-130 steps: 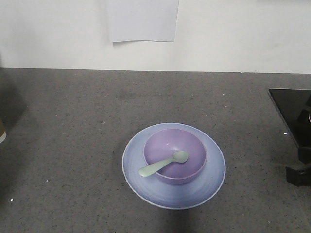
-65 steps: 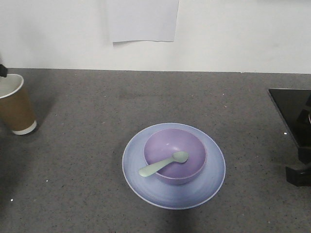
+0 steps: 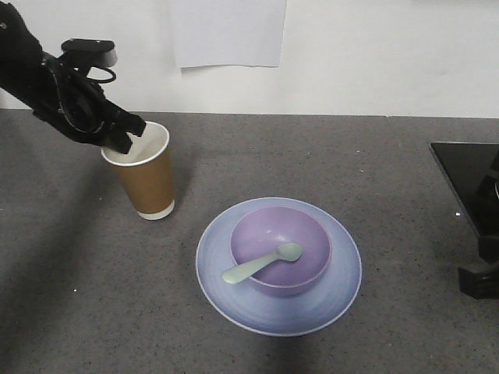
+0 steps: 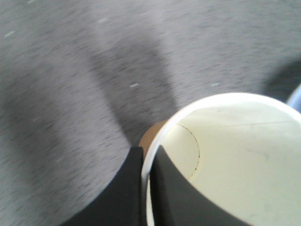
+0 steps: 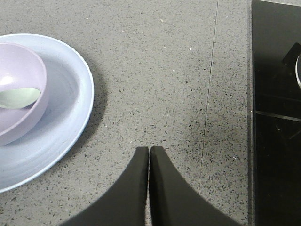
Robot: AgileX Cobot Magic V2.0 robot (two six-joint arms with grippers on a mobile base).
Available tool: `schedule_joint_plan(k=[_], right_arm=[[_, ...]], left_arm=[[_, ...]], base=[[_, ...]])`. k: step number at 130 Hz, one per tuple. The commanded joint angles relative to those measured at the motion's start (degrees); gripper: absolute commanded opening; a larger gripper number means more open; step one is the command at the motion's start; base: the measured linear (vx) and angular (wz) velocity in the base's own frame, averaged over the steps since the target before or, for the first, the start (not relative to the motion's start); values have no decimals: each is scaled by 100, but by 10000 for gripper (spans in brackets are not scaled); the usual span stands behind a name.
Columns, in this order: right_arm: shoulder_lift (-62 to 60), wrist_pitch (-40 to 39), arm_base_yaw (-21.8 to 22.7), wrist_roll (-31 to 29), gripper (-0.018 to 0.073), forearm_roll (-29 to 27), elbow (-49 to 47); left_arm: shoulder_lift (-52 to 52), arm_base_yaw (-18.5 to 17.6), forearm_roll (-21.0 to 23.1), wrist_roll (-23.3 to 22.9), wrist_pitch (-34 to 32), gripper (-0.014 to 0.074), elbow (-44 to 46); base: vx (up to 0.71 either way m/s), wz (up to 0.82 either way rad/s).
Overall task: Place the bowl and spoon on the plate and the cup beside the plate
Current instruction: 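Carry the brown paper cup beside the blue plate with the left gripper, then release the cup and raise the left gripper away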
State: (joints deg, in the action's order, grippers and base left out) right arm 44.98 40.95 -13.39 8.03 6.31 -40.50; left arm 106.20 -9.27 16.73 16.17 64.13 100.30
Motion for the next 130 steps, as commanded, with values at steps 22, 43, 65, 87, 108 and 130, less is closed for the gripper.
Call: schedule_joint_plan(k=[22, 43, 65, 87, 108, 130], right_arm=[[-36, -342, 13, -10, -8, 71, -143], [-36, -342, 13, -10, -8, 71, -143], [-36, -342, 13, -10, -8, 71, -143], [-36, -342, 13, -10, -8, 71, -143], [-36, -342, 13, -10, -8, 71, -143], [-36, -342, 13, -10, -8, 71, -143]], left_arm=[[-320, -358, 139, -6, -217, -8, 153], [-320, -370, 165, -94, -151, -8, 153], [-236, -501, 127, -96, -98, -8, 153], [-99, -684, -18, -127, -104, -6, 153], [-2, -700, -58, -157, -16, -6, 153], [31, -700, -53, -157, 89, 4, 153]], base=[[0, 0], [0, 0], [0, 0], [0, 0], [0, 0], [0, 0]])
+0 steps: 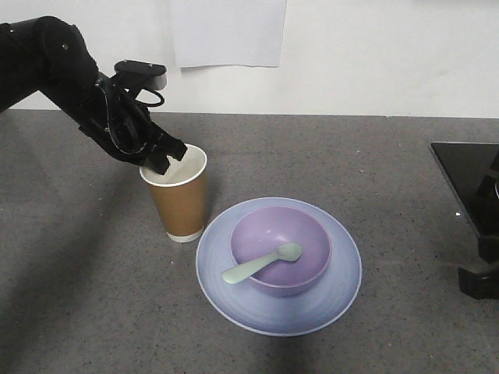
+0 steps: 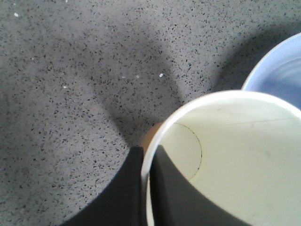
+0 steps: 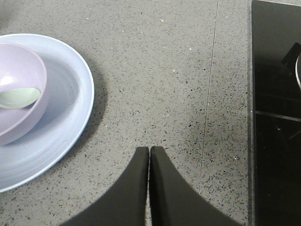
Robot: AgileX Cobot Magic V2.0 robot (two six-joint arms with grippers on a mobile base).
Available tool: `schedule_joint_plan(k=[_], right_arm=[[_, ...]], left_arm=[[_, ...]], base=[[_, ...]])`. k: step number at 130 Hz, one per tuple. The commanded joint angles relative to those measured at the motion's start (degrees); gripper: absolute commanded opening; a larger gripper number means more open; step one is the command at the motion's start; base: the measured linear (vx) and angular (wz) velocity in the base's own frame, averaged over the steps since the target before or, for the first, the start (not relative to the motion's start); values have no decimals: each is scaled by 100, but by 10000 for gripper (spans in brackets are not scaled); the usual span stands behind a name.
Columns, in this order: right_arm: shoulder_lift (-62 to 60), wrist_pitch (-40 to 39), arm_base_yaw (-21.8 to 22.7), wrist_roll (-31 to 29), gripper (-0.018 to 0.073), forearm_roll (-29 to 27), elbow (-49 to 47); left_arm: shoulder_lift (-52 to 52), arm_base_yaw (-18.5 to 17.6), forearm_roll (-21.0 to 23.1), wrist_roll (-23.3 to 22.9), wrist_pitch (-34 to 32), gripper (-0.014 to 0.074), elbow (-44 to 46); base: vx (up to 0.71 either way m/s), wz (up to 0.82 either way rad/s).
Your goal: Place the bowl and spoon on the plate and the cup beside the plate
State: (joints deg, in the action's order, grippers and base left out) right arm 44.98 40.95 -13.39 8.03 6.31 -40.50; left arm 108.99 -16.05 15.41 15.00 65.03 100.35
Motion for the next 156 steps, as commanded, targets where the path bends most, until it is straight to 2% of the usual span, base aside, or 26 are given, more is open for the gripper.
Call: schedule_joint_plan(k=[1, 31, 64, 80, 105, 130, 143, 156], right_arm=[[-36, -342, 13, -10, -8, 71, -143], [-36, -342, 13, -10, -8, 71, -143], [-36, -342, 13, -10, -8, 71, -143], [-36, -342, 13, -10, -8, 71, -143], [-36, -342, 13, -10, -8, 71, -143], [-36, -342, 13, -10, -8, 71, -143], [-36, -342, 13, -10, -8, 71, -143], [-36, -342, 13, -10, -8, 71, -143]], left_arm=[[-248, -22, 78, -40, -1, 4, 148], [-265, -22, 80, -40, 37, 59, 148], [-285, -22, 84, -50, 42, 206, 148], [-335, -22, 84, -92, 28, 245, 148], [-445, -17, 79, -92, 20, 244, 294], [-540, -17, -70, -472, 76, 244, 1077], [-610, -17, -184, -490, 52, 241, 1410], [-725, -17, -433, -584, -69, 159, 1479]], base=[[0, 0], [0, 0], [0, 0], [0, 0], [0, 0], [0, 0], [0, 0], [0, 0]])
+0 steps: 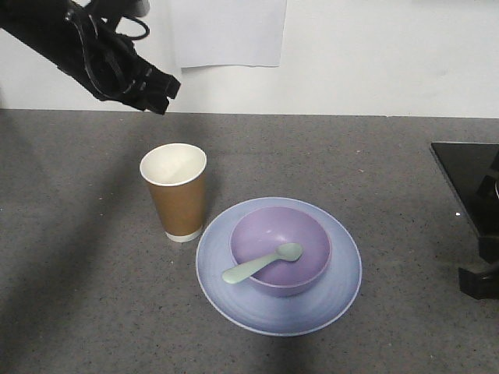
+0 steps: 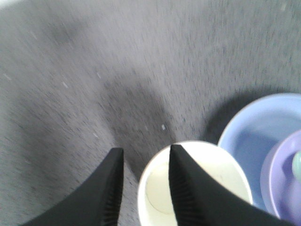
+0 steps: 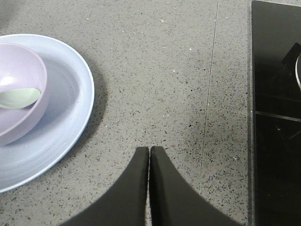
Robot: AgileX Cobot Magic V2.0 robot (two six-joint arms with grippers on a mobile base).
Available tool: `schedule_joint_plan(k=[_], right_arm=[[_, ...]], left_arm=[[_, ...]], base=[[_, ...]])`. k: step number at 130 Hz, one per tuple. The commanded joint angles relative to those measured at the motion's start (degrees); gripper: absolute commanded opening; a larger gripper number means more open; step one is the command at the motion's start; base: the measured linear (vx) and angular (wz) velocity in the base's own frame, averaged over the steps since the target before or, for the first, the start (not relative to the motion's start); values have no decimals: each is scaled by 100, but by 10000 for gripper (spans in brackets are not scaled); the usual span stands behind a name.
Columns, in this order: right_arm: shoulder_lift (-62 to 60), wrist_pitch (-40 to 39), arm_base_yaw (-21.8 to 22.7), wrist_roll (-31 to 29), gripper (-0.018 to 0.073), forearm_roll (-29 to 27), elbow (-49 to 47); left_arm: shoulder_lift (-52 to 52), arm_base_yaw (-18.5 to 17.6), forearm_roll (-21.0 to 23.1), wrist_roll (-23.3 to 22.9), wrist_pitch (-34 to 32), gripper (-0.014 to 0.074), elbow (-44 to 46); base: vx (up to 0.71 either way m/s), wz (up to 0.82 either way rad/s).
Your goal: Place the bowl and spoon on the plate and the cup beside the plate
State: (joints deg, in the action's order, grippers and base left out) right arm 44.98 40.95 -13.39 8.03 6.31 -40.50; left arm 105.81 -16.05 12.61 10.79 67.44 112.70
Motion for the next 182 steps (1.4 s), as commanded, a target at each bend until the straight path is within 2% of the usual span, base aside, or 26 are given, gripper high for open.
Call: schedule_joint_plan(k=[1, 2, 13, 147, 159, 182], right_arm=[[-36, -342, 13, -10, -8, 71, -143], [-36, -342, 13, -10, -8, 71, -143], [-36, -342, 13, -10, -8, 71, -143], [-36, -342, 13, -10, -8, 71, -143], [-41, -342, 13, -10, -8, 71, -143], [-41, -341, 13, -10, -8, 71, -143]], left_arm=[[-407, -17, -152, -163, -310, 159, 245], [-408, -17, -196, -215, -337, 127, 245], [-416, -17, -325, -275, -348, -12, 245], [-341, -17, -351, -368, -312, -8, 186], [-644, -17, -383, -350, -466, -8, -103], [-1920, 190, -669, -350, -1417, -8, -1738]], base=[[0, 0], [0, 0], [0, 0], [0, 0], [0, 0], [0, 0]])
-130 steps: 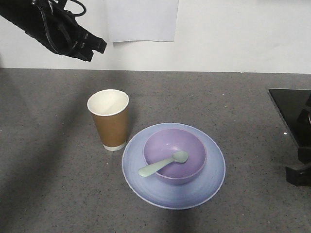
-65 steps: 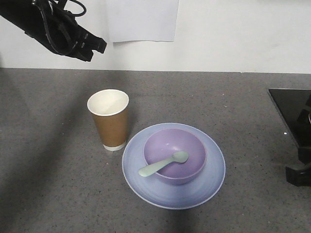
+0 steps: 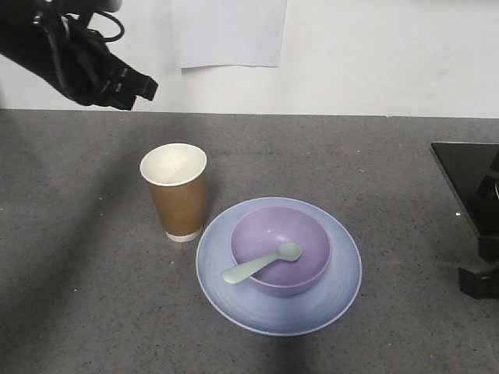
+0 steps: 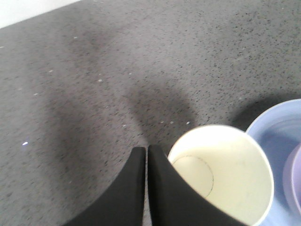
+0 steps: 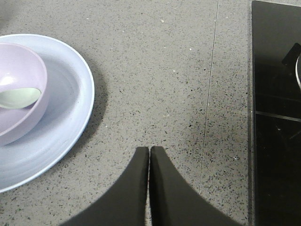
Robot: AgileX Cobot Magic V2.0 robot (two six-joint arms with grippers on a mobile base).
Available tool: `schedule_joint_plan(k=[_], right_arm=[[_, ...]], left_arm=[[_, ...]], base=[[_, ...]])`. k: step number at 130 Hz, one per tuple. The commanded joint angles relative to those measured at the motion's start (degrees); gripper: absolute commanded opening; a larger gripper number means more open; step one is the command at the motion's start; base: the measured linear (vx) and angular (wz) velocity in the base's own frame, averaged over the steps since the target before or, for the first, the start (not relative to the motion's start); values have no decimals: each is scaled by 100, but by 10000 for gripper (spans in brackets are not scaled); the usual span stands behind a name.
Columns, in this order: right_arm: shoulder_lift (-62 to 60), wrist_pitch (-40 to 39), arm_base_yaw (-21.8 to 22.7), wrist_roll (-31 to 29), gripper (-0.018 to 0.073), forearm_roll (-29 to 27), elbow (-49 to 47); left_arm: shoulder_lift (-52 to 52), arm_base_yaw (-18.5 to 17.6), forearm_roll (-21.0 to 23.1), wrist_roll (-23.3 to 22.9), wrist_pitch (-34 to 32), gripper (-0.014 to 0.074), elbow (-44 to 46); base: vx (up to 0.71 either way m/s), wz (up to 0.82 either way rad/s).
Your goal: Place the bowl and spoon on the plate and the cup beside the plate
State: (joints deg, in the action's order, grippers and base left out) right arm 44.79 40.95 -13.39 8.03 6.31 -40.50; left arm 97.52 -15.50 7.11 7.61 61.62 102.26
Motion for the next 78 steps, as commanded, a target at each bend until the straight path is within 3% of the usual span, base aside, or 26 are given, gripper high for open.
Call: schedule_joint_plan(k=[1, 42, 59, 78], right_arm=[[-22, -341, 13, -10, -8, 71, -143], [-22, -341, 13, -10, -8, 71, -143], [-22, -341, 13, -10, -8, 71, -143], [-22, -341, 13, -10, -8, 71, -143]], left_arm=[[-1091, 135, -119, -33, -835, -8, -694], [-4052, 843, -132, -56, -2714, -8, -4517], [-5062, 934, -132, -56, -3129, -8, -5844], [-6214, 946, -138, -276, -4443, -8, -7461]], base=[[0, 0], [0, 0], [0, 0], [0, 0]])
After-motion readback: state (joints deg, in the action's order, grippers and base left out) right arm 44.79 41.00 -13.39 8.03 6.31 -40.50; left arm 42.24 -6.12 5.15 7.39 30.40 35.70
